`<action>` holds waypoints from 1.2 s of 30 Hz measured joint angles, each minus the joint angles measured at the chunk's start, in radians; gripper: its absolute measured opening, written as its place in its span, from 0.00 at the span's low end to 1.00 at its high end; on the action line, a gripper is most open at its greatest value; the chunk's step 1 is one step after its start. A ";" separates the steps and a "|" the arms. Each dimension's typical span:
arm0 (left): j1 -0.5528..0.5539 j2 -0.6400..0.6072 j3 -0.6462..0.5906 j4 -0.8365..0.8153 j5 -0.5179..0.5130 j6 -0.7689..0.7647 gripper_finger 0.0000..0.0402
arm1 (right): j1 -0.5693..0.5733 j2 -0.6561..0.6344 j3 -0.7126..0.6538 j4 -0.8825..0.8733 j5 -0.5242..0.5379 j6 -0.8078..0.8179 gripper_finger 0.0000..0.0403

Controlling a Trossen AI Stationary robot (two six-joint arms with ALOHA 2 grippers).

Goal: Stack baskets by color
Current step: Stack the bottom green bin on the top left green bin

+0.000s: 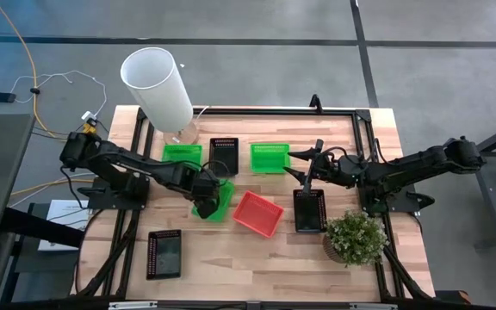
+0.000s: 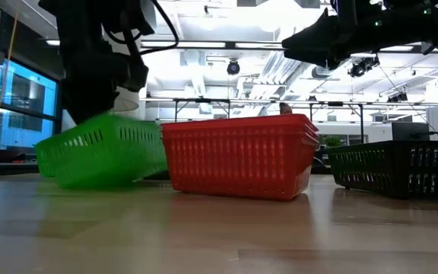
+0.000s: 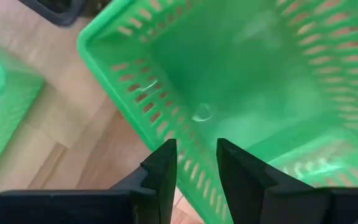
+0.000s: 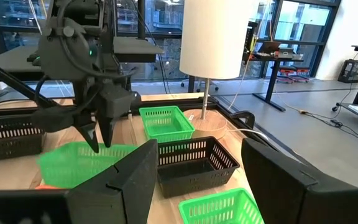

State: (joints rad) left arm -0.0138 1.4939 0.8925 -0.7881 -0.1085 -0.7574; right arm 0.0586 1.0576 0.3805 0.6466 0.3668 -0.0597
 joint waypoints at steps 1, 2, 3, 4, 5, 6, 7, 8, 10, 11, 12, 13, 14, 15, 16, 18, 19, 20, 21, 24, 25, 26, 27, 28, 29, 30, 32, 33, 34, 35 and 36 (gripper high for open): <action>0.001 -0.010 0.000 0.001 0.000 0.000 0.25 | 0.000 0.000 0.000 0.000 0.000 0.000 0.55; 0.001 -0.021 0.000 0.000 0.000 0.000 0.25 | 0.000 0.000 0.000 0.001 0.000 0.000 0.55; 0.000 -0.032 0.000 0.001 -0.001 0.000 0.25 | 0.000 0.000 0.000 0.001 0.000 0.000 0.55; 0.000 -0.045 0.000 0.001 -0.001 -0.001 0.25 | 0.000 0.000 0.000 0.001 0.000 0.000 0.55; 0.000 -0.057 0.000 0.001 -0.001 0.000 0.25 | 0.000 0.000 0.000 0.001 0.000 0.000 0.55; 0.000 -0.067 0.000 0.001 -0.001 0.000 0.25 | 0.000 0.000 0.000 0.001 0.000 0.000 0.55; 0.000 -0.082 0.000 -0.001 -0.001 0.000 0.25 | 0.000 0.000 0.000 0.001 0.000 0.000 0.55; 0.000 -0.094 0.000 -0.002 -0.003 0.000 0.25 | 0.000 0.000 0.000 0.001 0.000 0.000 0.55; 0.000 -0.115 0.000 -0.007 -0.011 0.001 0.25 | 0.000 0.000 0.000 0.001 0.000 0.006 0.55; -0.001 -0.123 0.000 -0.015 -0.017 0.001 0.25 | 0.000 0.000 0.000 0.001 0.000 0.011 0.55; -0.001 -0.126 0.000 -0.023 -0.026 0.001 0.25 | 0.000 0.000 0.000 0.001 0.000 0.011 0.55; -0.001 -0.127 0.000 -0.031 -0.041 0.001 0.25 | 0.000 0.000 0.000 0.000 0.000 0.011 0.55; -0.001 -0.126 0.000 -0.042 -0.053 0.001 0.25 | 0.000 0.000 0.000 0.000 0.000 0.011 0.55; -0.001 -0.126 0.000 -0.053 -0.062 0.001 0.25 | 0.000 0.000 0.000 0.000 0.000 0.013 0.55; -0.001 -0.125 0.000 -0.056 -0.066 0.002 0.25 | 0.000 0.000 0.000 -0.001 -0.001 0.018 0.55; -0.001 -0.111 -0.010 -0.028 -0.069 0.009 0.25 | 0.000 0.000 0.000 -0.006 -0.001 0.027 0.55; -0.001 -0.108 -0.018 -0.028 -0.069 0.009 0.25 | 0.000 0.000 0.000 -0.008 -0.002 0.031 0.55; -0.001 -0.109 -0.028 -0.032 -0.069 0.009 0.26 | 0.000 0.000 0.000 -0.012 -0.002 0.034 0.55; 0.000 -0.110 -0.035 -0.024 -0.070 0.008 0.26 | 0.000 0.000 0.000 -0.015 -0.002 0.034 0.55; 0.000 -0.110 -0.055 -0.025 -0.081 -0.003 0.29 | 0.000 0.000 0.000 -0.017 -0.002 0.034 0.55; 0.000 -0.110 -0.056 -0.024 -0.087 -0.007 0.31 | 0.000 0.001 0.000 -0.018 -0.002 0.034 0.55; 0.000 -0.110 -0.056 -0.018 -0.091 -0.007 0.32 | 0.000 0.001 0.000 -0.017 -0.002 0.034 0.55; 0.000 -0.110 -0.055 -0.014 -0.092 -0.007 0.33 | 0.000 0.001 0.000 -0.014 -0.002 0.034 0.55; 0.000 -0.110 -0.056 -0.014 -0.092 -0.007 0.35 | 0.000 0.001 0.000 -0.014 -0.002 0.034 0.55; 0.001 -0.110 -0.056 -0.008 -0.093 -0.007 0.36 | 0.000 0.001 0.000 -0.015 -0.003 0.034 0.55; 0.001 -0.110 -0.055 -0.004 -0.093 -0.007 0.37 | 0.000 0.001 0.000 -0.014 -0.003 0.034 0.55; 0.000 -0.107 -0.055 -0.006 -0.093 -0.009 0.39 | 0.000 0.001 0.000 -0.014 -0.003 0.034 0.55; 0.000 -0.102 -0.055 -0.006 -0.093 -0.011 0.40 | 0.000 0.001 0.000 -0.014 -0.003 0.034 0.55; 0.000 -0.099 -0.056 -0.009 -0.093 -0.016 0.41 | 0.000 0.001 0.000 -0.014 -0.003 0.034 0.55; 0.000 -0.094 -0.055 -0.011 -0.093 -0.018 0.41 | 0.000 0.001 0.000 -0.014 -0.003 0.037 0.55; 0.000 -0.086 -0.055 -0.010 -0.092 -0.020 0.41 | 0.000 0.001 0.000 -0.014 -0.003 0.037 0.55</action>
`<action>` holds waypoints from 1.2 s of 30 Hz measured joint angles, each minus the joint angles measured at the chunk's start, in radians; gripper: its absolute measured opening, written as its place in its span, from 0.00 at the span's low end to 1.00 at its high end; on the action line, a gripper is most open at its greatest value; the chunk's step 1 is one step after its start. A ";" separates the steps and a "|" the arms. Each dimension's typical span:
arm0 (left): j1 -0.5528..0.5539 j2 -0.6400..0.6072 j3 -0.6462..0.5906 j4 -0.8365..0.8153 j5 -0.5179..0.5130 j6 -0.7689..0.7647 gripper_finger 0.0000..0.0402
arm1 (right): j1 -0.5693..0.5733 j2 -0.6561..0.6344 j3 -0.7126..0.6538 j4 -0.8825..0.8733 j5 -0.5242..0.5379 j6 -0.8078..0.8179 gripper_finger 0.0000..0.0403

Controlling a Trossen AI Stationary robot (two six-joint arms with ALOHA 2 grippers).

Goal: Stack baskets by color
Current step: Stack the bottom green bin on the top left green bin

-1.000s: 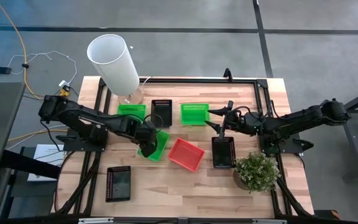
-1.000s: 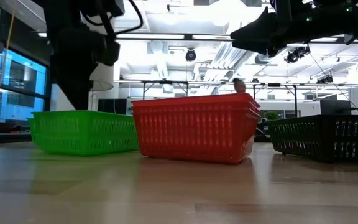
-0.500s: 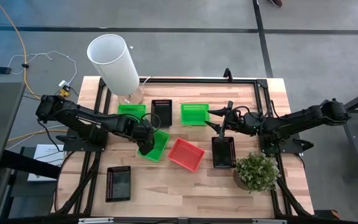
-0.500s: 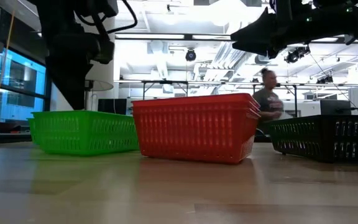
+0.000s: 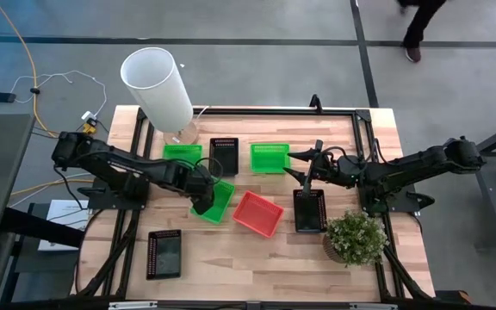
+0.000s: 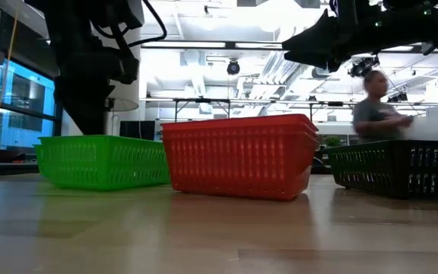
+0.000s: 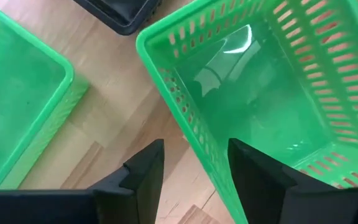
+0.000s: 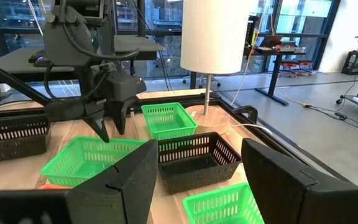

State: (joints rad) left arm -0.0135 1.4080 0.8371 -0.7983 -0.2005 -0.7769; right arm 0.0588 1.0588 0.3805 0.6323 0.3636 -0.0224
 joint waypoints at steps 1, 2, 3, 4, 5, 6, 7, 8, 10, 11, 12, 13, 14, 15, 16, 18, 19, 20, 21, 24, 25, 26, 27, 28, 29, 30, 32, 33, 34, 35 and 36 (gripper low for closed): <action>0.000 0.009 0.000 0.000 0.004 -0.002 0.41 | 0.000 0.000 0.000 0.000 0.000 0.000 0.55; 0.000 0.017 0.000 -0.002 0.008 -0.002 0.41 | 0.000 0.000 0.000 0.000 0.000 0.000 0.55; 0.000 0.026 0.000 0.002 0.010 -0.005 0.41 | 0.000 0.000 0.000 0.000 0.000 0.000 0.55; 0.000 0.037 0.000 0.010 0.016 -0.006 0.41 | 0.000 0.000 0.000 -0.001 0.000 0.000 0.55; 0.000 0.047 0.000 0.010 0.027 -0.006 0.41 | 0.000 0.000 0.000 -0.002 0.000 0.000 0.55; 0.000 0.056 0.000 0.009 0.034 -0.006 0.41 | 0.000 0.000 0.000 0.000 0.000 0.000 0.55; 0.000 0.065 0.000 0.013 0.044 -0.006 0.41 | 0.000 0.000 0.000 -0.001 0.000 0.000 0.55; 0.000 0.076 0.000 0.016 0.055 -0.006 0.41 | 0.000 0.000 0.000 -0.002 0.000 0.000 0.55; 0.000 0.093 0.000 0.013 0.063 -0.001 0.41 | 0.000 0.000 0.000 0.000 0.000 0.000 0.55; 0.000 0.101 0.000 0.017 0.063 0.003 0.41 | 0.000 0.000 0.000 -0.001 0.000 0.000 0.55; 0.000 0.109 0.000 0.021 0.063 0.006 0.41 | 0.000 0.000 0.000 -0.001 0.000 0.000 0.55; 0.000 0.112 0.000 0.016 0.062 0.009 0.41 | 0.000 0.000 0.000 0.000 0.000 0.000 0.55; 0.000 0.113 -0.001 0.014 0.061 0.010 0.41 | 0.000 0.000 0.000 0.000 0.000 0.000 0.55; 0.000 0.115 0.000 0.023 0.058 0.010 0.41 | 0.000 0.000 0.000 -0.001 0.000 0.000 0.55; 0.000 0.117 0.000 0.025 0.058 0.010 0.40 | 0.000 0.000 0.000 0.000 0.000 0.000 0.55; 0.000 0.117 0.000 0.018 0.055 0.017 0.38 | 0.000 0.000 0.000 -0.001 0.000 0.000 0.55; 0.000 0.117 0.000 0.019 0.054 0.021 0.36 | 0.000 0.000 0.000 -0.001 0.000 0.000 0.55; 0.000 0.117 0.000 0.014 0.054 0.022 0.34 | 0.000 0.000 0.000 0.000 0.000 0.000 0.55; 0.000 0.117 0.000 0.007 0.054 0.031 0.31 | 0.000 0.000 0.000 0.001 0.000 0.004 0.55; 0.000 0.116 0.000 0.008 0.061 0.057 0.19 | 0.000 0.000 0.000 0.000 0.000 0.017 0.55; 0.000 0.114 0.000 0.008 0.059 0.063 0.14 | 0.000 0.000 0.000 -0.001 0.000 0.019 0.55; 0.000 0.112 0.000 0.009 0.058 0.071 0.09 | 0.000 0.000 0.000 -0.001 0.000 0.019 0.55; 0.000 0.112 0.000 0.010 0.059 0.079 0.05 | 0.000 0.000 0.000 -0.001 0.000 0.019 0.55; 0.000 0.108 0.000 0.008 0.059 0.085 0.03 | 0.000 0.000 0.000 -0.001 0.000 0.019 0.55; 0.000 0.099 0.000 0.002 0.063 0.091 0.02 | 0.000 0.000 0.000 -0.003 0.000 0.019 0.55; 0.000 0.088 0.003 -0.007 0.062 0.099 0.03 | 0.000 0.000 0.000 -0.003 0.000 0.019 0.55; -0.001 0.070 0.022 -0.056 0.059 0.106 0.03 | 0.000 0.000 0.000 -0.006 0.000 0.018 0.55; -0.002 0.055 0.037 -0.100 0.046 0.107 0.02 | 0.000 0.000 0.000 -0.006 0.000 0.018 0.55; -0.003 0.036 0.057 -0.145 0.027 0.106 0.01 | 0.000 0.000 0.000 -0.006 0.000 0.018 0.55; -0.005 0.017 0.083 -0.188 0.002 0.107 0.01 | 0.000 0.000 0.000 -0.007 0.000 0.018 0.55; -0.009 -0.004 0.110 -0.233 -0.024 0.108 0.00 | 0.000 0.000 0.000 -0.005 0.000 0.018 0.55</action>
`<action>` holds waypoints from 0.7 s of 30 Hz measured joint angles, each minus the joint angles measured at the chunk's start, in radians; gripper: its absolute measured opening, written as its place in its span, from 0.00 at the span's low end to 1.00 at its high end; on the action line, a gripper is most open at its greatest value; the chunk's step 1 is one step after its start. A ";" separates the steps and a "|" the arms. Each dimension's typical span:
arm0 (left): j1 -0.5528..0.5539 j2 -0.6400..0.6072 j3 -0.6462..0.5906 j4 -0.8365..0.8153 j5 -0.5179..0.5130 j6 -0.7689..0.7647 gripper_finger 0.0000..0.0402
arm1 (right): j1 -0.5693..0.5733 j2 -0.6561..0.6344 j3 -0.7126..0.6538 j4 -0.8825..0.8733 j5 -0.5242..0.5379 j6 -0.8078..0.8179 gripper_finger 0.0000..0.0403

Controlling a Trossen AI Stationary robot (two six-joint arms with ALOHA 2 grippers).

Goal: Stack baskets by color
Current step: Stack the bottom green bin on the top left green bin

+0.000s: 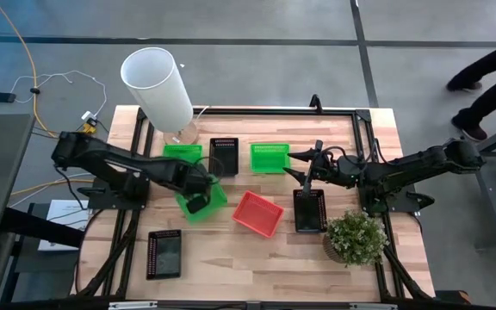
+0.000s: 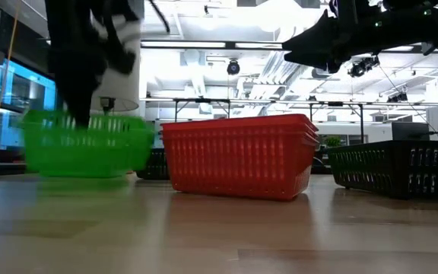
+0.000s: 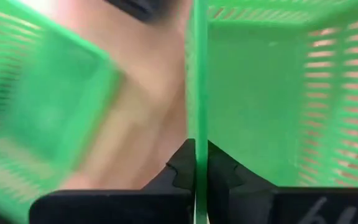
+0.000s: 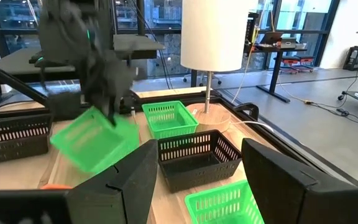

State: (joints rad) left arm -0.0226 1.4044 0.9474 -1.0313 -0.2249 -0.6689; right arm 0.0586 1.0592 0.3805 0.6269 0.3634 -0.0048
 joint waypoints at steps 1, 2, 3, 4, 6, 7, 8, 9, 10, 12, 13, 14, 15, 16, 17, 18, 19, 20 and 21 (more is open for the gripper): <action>-0.002 -0.022 0.031 -0.058 -0.034 0.008 0.01 | 0.000 0.000 0.000 0.003 0.000 0.000 0.55; -0.005 -0.041 0.066 -0.119 -0.069 0.021 0.00 | 0.000 0.000 0.000 0.003 0.000 0.000 0.55; -0.007 -0.056 0.105 -0.169 -0.110 0.042 0.00 | 0.000 0.000 0.000 0.003 0.000 0.000 0.55; -0.008 -0.069 0.144 -0.212 -0.147 0.064 0.00 | 0.000 0.000 0.000 0.005 0.000 -0.001 0.55; -0.002 -0.085 0.217 -0.318 -0.223 0.136 0.00 | 0.000 0.000 0.000 0.008 0.000 -0.002 0.55; 0.004 -0.088 0.252 -0.358 -0.250 0.192 0.00 | 0.000 0.000 0.000 0.007 0.000 0.000 0.55; 0.014 -0.088 0.282 -0.393 -0.275 0.251 0.00 | 0.000 0.000 0.000 0.009 0.000 0.002 0.55; 0.027 -0.088 0.305 -0.425 -0.302 0.319 0.00 | 0.000 0.000 0.000 0.013 -0.002 0.005 0.55; 0.042 -0.090 0.322 -0.452 -0.327 0.396 0.00 | 0.000 0.000 0.000 0.014 -0.006 0.005 0.55; 0.073 -0.091 0.330 -0.455 -0.364 0.560 0.00 | 0.000 0.000 0.000 0.012 -0.011 0.005 0.55; 0.095 -0.088 0.329 -0.455 -0.372 0.630 0.00 | 0.000 0.000 0.000 0.013 -0.017 0.005 0.55; 0.118 -0.087 0.326 -0.455 -0.375 0.695 0.00 | 0.000 0.000 0.000 0.013 -0.021 0.005 0.55; 0.145 -0.084 0.322 -0.455 -0.383 0.749 0.00 | 0.000 0.000 0.000 0.012 -0.028 0.006 0.55; 0.170 -0.081 0.316 -0.455 -0.396 0.785 0.00 | 0.000 0.000 0.000 0.012 -0.035 0.008 0.55; 0.199 -0.076 0.304 -0.449 -0.406 0.813 0.00 | 0.000 0.000 0.000 0.012 -0.042 0.008 0.55; 0.229 -0.073 0.290 -0.436 -0.410 0.836 0.00 | 0.001 0.000 0.000 0.010 -0.042 0.008 0.55; 0.259 -0.073 0.276 -0.416 -0.411 0.860 0.00 | 0.002 0.000 0.000 0.007 -0.042 0.009 0.55; 0.286 -0.074 0.262 -0.389 -0.409 0.883 0.00 | 0.002 0.000 0.000 0.003 -0.042 0.014 0.55; 0.313 -0.075 0.249 -0.360 -0.395 0.910 0.00 | 0.002 0.000 0.000 0.001 -0.042 0.024 0.55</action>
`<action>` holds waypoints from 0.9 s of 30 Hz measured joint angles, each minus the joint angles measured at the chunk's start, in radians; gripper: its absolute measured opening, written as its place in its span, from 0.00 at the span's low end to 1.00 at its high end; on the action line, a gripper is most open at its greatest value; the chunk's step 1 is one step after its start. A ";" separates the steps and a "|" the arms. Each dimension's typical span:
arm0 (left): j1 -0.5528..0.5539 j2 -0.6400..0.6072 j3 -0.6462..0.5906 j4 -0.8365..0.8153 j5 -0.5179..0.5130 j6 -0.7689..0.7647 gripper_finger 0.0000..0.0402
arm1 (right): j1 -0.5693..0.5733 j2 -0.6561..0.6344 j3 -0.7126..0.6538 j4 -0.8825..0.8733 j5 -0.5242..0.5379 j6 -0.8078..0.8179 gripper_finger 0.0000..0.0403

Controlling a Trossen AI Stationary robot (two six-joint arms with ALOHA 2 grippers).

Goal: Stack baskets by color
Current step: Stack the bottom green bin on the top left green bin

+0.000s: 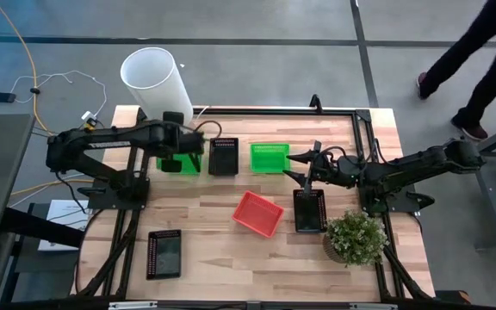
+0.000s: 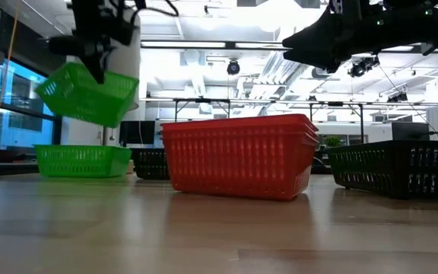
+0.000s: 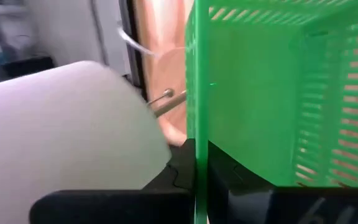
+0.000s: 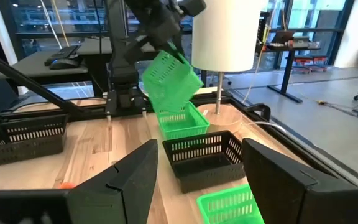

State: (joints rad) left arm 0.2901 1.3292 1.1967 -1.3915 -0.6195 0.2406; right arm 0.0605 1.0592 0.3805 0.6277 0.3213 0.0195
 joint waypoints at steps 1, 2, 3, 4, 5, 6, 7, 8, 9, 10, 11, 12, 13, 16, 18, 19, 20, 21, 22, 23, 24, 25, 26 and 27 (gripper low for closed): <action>0.025 0.000 -0.014 0.027 0.029 0.032 0.00 | 0.000 0.000 0.000 0.000 0.000 0.005 0.55; 0.048 -0.001 -0.028 0.053 0.057 0.068 0.00 | 0.000 0.000 0.000 0.001 0.000 0.007 0.55; 0.067 -0.001 -0.040 0.078 0.068 0.099 0.00 | 0.000 0.000 0.000 0.000 0.000 0.007 0.55; 0.082 -0.003 -0.052 0.106 0.069 0.122 0.00 | 0.000 0.000 0.000 0.000 0.000 0.007 0.55; 0.098 -0.004 -0.062 0.128 0.070 0.142 0.00 | 0.000 0.000 0.000 0.001 0.000 0.007 0.55; 0.113 -0.004 -0.071 0.143 0.074 0.160 0.00 | 0.000 0.000 0.000 0.001 0.000 0.007 0.55; 0.126 -0.004 -0.079 0.159 0.083 0.177 0.00 | 0.000 0.000 0.000 0.001 0.000 0.007 0.55; 0.135 -0.004 -0.085 0.173 0.095 0.189 0.00 | 0.000 0.000 0.000 0.000 0.000 0.007 0.55; 0.144 -0.004 -0.093 0.185 0.109 0.198 0.00 | 0.000 0.000 0.000 0.000 0.000 0.007 0.55; 0.153 -0.004 -0.101 0.191 0.125 0.207 0.00 | 0.000 0.000 0.000 0.000 0.000 0.007 0.55; 0.161 -0.004 -0.109 0.192 0.136 0.216 0.00 | 0.000 0.000 0.000 0.000 0.000 0.007 0.55; 0.171 -0.004 -0.117 0.192 0.144 0.217 0.00 | 0.000 0.000 0.000 -0.001 0.000 0.007 0.55; 0.181 -0.004 -0.126 0.194 0.156 0.218 0.00 | 0.000 0.000 0.000 -0.002 0.000 0.007 0.55; 0.204 -0.004 -0.153 0.194 0.194 0.226 0.00 | 0.000 0.000 0.000 -0.003 0.000 0.010 0.55; 0.209 -0.004 -0.171 0.202 0.197 0.226 0.00 | 0.000 0.000 0.000 -0.004 0.000 0.026 0.55; 0.212 -0.004 -0.181 0.211 0.196 0.227 0.00 | 0.000 0.000 0.000 -0.004 -0.002 0.026 0.55; 0.214 -0.004 -0.190 0.219 0.196 0.228 0.00 | 0.000 0.000 0.000 -0.004 -0.004 0.026 0.55; 0.216 -0.004 -0.199 0.224 0.196 0.228 0.00 | 0.000 0.000 0.000 -0.004 -0.004 0.026 0.55; 0.218 -0.004 -0.208 0.229 0.199 0.227 0.00 | 0.000 0.000 0.000 -0.004 -0.004 0.026 0.55; 0.219 -0.004 -0.214 0.235 0.209 0.227 0.00 | 0.000 0.000 0.000 -0.005 -0.004 0.026 0.55; 0.220 -0.004 -0.218 0.239 0.226 0.227 0.00 | 0.000 0.000 0.000 -0.005 -0.004 0.026 0.55; 0.220 -0.004 -0.219 0.240 0.243 0.227 0.00 | 0.000 0.000 0.000 -0.004 -0.004 0.026 0.55; 0.220 -0.004 -0.219 0.241 0.255 0.227 0.00 | 0.000 0.000 0.000 -0.005 -0.004 0.026 0.55; 0.219 -0.004 -0.219 0.244 0.265 0.229 0.00 | 0.000 0.000 0.000 -0.005 -0.004 0.026 0.55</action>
State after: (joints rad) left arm 0.5090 1.3251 0.9775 -1.1479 -0.3545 0.4699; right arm 0.0605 1.0592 0.3805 0.6232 0.3176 0.0452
